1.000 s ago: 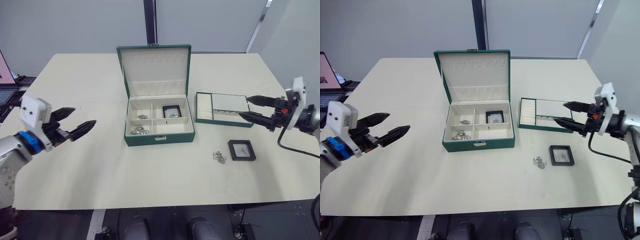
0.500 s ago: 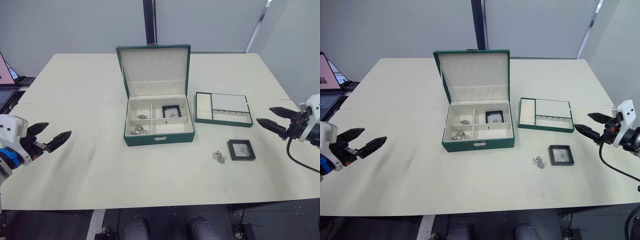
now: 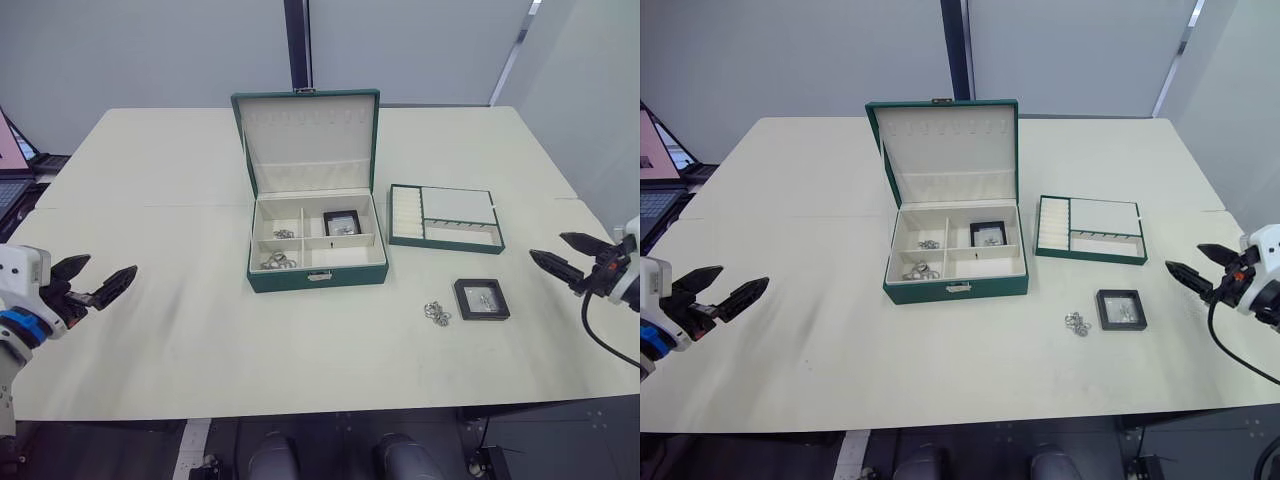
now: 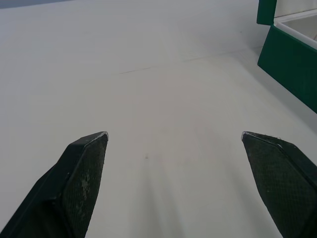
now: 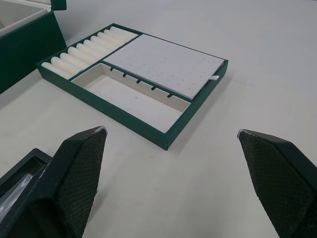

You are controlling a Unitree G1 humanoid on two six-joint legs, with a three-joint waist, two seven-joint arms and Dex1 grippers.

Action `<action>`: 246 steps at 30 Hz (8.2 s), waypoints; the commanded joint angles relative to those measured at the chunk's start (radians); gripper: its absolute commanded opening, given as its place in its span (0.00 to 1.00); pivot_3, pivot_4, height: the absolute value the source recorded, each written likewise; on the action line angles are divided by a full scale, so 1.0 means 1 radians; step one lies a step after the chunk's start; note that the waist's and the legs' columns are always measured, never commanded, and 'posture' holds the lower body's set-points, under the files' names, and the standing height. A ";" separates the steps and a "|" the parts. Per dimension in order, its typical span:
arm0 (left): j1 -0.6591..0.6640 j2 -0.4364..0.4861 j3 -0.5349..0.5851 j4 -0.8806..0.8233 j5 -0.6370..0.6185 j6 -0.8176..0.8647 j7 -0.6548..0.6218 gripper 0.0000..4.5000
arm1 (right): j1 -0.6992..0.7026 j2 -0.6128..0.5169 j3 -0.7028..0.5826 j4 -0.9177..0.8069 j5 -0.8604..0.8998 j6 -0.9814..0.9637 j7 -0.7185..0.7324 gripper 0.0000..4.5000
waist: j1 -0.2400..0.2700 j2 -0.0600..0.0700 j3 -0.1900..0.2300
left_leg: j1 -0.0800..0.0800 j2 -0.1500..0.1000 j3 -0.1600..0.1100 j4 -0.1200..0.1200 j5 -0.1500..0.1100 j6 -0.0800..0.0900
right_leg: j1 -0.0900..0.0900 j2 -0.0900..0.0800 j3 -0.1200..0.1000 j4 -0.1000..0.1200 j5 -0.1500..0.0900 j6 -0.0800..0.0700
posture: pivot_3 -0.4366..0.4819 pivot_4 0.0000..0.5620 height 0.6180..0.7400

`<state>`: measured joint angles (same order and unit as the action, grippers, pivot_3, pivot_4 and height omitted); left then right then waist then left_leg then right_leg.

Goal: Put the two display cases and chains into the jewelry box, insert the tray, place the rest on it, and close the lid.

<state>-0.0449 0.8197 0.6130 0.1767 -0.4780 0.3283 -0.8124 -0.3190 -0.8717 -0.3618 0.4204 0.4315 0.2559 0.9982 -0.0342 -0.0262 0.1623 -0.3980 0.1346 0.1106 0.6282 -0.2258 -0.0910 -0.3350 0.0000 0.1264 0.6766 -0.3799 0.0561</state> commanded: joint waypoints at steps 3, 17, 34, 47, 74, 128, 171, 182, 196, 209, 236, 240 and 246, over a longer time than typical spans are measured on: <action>-0.007 -0.002 -0.019 -0.028 -0.010 -0.004 -0.010 1.00 | -0.024 -0.002 -0.022 0.007 0.003 -0.024 -0.001 1.00 | 0.000 0.000 0.000 | 0.000 0.000 0.000 0.000 0.000 0.000 | 0.000 0.000 0.000 0.000 0.000 0.000 | 0.48 0.27 1.00; -0.041 0.107 -0.070 -0.324 -0.125 0.154 -0.115 1.00 | -0.073 -0.100 -0.009 -0.073 0.070 0.095 0.144 1.00 | 0.002 0.002 0.000 | 0.000 0.000 0.000 0.001 0.000 0.000 | 0.001 -0.001 0.000 0.000 0.000 0.000 | 0.48 0.27 1.00; -0.239 0.085 -0.511 -0.559 -0.106 0.102 -0.347 1.00 | -0.196 -0.193 0.301 -0.246 -0.032 0.077 0.491 1.00 | 0.003 0.004 0.000 | 0.000 0.000 -0.001 0.002 0.000 0.000 | 0.000 0.001 0.000 0.000 0.000 0.000 | 0.48 0.27 1.00; -0.195 -0.021 -0.625 -0.558 -0.024 -0.055 -0.385 1.00 | -0.028 -0.259 0.322 -0.455 -0.063 0.027 0.537 1.00 | 0.002 0.004 0.000 | 0.000 0.000 -0.001 0.003 0.000 0.000 | 0.001 0.001 0.001 0.000 0.000 0.000 | 0.48 0.27 1.00; -0.184 -0.123 -0.751 -0.559 0.058 -0.154 -0.368 1.00 | -0.052 -0.166 0.435 -0.239 -0.261 -0.224 0.454 0.64 | 0.002 0.004 0.000 | 0.000 0.000 -0.002 0.012 0.000 0.001 | 0.003 0.001 0.001 0.001 0.000 0.000 | 0.48 0.27 1.00; -0.116 -0.224 -0.663 -0.644 0.007 -0.072 -0.137 1.00 | -0.229 -0.198 0.436 -0.294 -0.185 -0.050 0.583 0.01 | 0.000 0.005 0.000 | 0.008 0.000 -0.004 0.014 -0.001 0.001 | 0.015 0.001 0.000 -0.002 0.000 0.000 | 0.48 0.27 1.00; 0.256 -0.387 -0.387 -0.847 -0.023 -0.062 0.305 1.00 | -1.112 0.553 0.843 0.499 -0.415 0.160 0.541 0.01 | -0.023 0.006 0.002 | 0.009 0.001 -0.001 0.010 -0.004 0.005 | 0.012 0.000 0.000 -0.002 0.000 -0.001 | 0.48 0.27 1.00; 0.313 -0.411 -0.352 -0.874 -0.025 -0.088 0.336 1.00 | -1.114 0.622 0.834 0.549 -0.476 0.138 0.562 0.01 | -0.024 0.006 0.002 | 0.007 0.000 0.000 0.004 -0.004 0.005 | 0.008 0.000 0.001 -0.001 0.000 -0.001 | 0.48 0.27 1.00; 0.329 -0.437 -0.409 -0.889 0.019 -0.113 0.351 1.00 | -1.105 0.657 0.840 0.585 -0.539 0.133 0.605 0.01 | -0.024 0.006 0.002 | 0.006 0.000 0.000 0.002 -0.004 0.004 | 0.006 0.000 0.001 -0.001 0.000 -0.001 | 0.48 0.27 1.00; 0.325 -0.438 -0.434 -0.899 0.033 -0.111 0.367 1.00 | -1.155 0.699 0.793 0.721 -0.566 0.075 0.535 0.01 | -0.025 0.006 0.002 | 0.005 0.000 0.001 0.002 -0.004 0.004 | 0.004 0.000 0.002 -0.001 0.000 -0.001 | 0.48 0.27 1.00; 0.311 -0.409 -0.421 -0.885 0.012 -0.094 0.355 1.00 | -1.176 0.707 0.715 0.774 -0.591 0.018 0.549 0.71 | -0.025 0.006 0.002 | 0.004 0.000 0.001 0.002 -0.003 0.003 | 0.002 0.000 0.002 0.000 0.000 -0.001 | 0.48 0.27 1.00; 0.285 -0.373 -0.410 -0.871 -0.012 -0.068 0.331 1.00 | -1.174 0.668 0.638 0.741 -0.527 0.050 0.592 1.00 | -0.025 0.006 0.002 | 0.003 0.000 0.001 0.002 -0.003 0.003 | 0.002 0.000 0.002 0.000 0.000 -0.001 | 0.48 0.27 1.00; 0.227 -0.289 -0.351 -0.831 -0.080 0.012 0.289 1.00 | -1.019 0.508 0.532 0.449 -0.205 0.184 0.616 1.00 | -0.018 0.005 0.002 | 0.002 0.000 0.000 0.002 -0.003 0.003 | 0.003 0.000 0.000 -0.001 0.000 -0.001 | 0.48 0.27 1.00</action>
<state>0.1896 0.5128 0.2238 -0.6511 -0.5288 0.3296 -0.5063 -1.3693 -0.3245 0.2110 0.9726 0.1134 0.3849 1.5764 -0.0526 -0.0211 0.1640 -0.3967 0.1348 0.1103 0.6303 -0.2288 -0.0880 -0.3326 -0.0001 0.1265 0.6757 -0.3803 0.0555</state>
